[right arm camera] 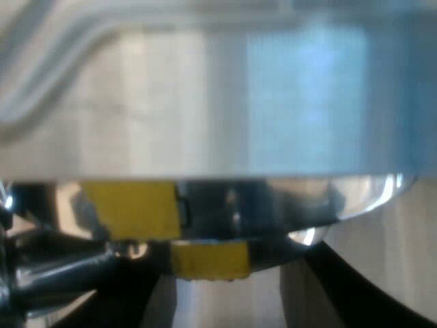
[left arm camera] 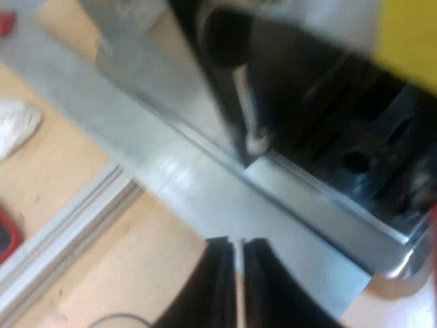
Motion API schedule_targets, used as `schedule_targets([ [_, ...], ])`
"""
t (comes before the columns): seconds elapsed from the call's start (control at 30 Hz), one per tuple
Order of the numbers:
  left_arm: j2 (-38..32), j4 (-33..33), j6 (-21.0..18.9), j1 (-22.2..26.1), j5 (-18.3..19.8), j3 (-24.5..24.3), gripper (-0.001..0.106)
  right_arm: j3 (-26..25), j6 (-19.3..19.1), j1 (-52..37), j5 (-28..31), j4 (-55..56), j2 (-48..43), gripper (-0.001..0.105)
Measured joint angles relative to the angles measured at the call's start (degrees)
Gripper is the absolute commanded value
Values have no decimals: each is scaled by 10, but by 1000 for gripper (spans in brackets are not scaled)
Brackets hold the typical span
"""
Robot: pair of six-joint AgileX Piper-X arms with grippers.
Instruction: Put the handle in the coffee machine
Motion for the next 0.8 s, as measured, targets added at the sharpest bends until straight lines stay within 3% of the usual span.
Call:
schedule_targets([
  [0.37,20,37,-2,0,-8,0,0,0,0,0,0,0,0,39],
  [0.63,20,115,58,0,26,0,0,0,0,0,0,0,0,39],
  [0.8,20,132,67,0,41,0,0,0,0,0,0,-11,7,39],
])
